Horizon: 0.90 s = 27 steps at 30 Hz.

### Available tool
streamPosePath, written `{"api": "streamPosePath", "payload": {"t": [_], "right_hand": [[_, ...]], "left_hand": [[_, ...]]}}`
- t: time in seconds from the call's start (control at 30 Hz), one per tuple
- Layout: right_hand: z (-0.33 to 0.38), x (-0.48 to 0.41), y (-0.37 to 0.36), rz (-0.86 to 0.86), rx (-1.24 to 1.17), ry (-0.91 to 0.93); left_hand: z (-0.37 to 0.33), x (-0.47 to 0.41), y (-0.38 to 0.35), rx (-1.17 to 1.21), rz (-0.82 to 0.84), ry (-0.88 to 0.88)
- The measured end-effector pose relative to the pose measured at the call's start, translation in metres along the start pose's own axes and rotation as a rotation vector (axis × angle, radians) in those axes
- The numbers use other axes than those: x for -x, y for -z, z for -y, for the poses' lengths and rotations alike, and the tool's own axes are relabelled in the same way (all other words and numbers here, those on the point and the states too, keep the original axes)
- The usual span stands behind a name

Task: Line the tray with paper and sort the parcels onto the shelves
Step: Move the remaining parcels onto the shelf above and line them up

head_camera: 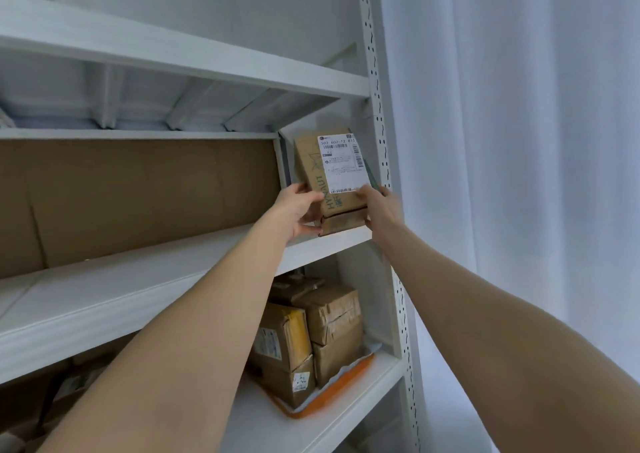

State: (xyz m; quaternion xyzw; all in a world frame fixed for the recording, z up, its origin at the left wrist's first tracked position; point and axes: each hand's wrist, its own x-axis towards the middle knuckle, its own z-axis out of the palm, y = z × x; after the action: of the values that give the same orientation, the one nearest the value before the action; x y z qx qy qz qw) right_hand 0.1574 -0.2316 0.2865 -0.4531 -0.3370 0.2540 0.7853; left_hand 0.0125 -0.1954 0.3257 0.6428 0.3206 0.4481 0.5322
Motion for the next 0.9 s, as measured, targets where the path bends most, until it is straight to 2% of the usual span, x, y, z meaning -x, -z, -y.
{"api": "streamPosePath", "payload": {"t": [0.33,0.6,0.9], "right_hand": [[-0.023,-0.090,-0.057,-0.036,0.098,-0.005],[-0.057,-0.138,-0.064,-0.040,0.204,0.004],[-0.065,-0.153,-0.060,-0.090,0.227,-0.049]], "left_hand": [[-0.005,-0.086,0.024,-0.117,-0.100,0.060],[0.014,-0.127,0.020,-0.176,-0.025,0.192],[0.023,-0.146,0.002,-0.175,0.015,0.183]]}}
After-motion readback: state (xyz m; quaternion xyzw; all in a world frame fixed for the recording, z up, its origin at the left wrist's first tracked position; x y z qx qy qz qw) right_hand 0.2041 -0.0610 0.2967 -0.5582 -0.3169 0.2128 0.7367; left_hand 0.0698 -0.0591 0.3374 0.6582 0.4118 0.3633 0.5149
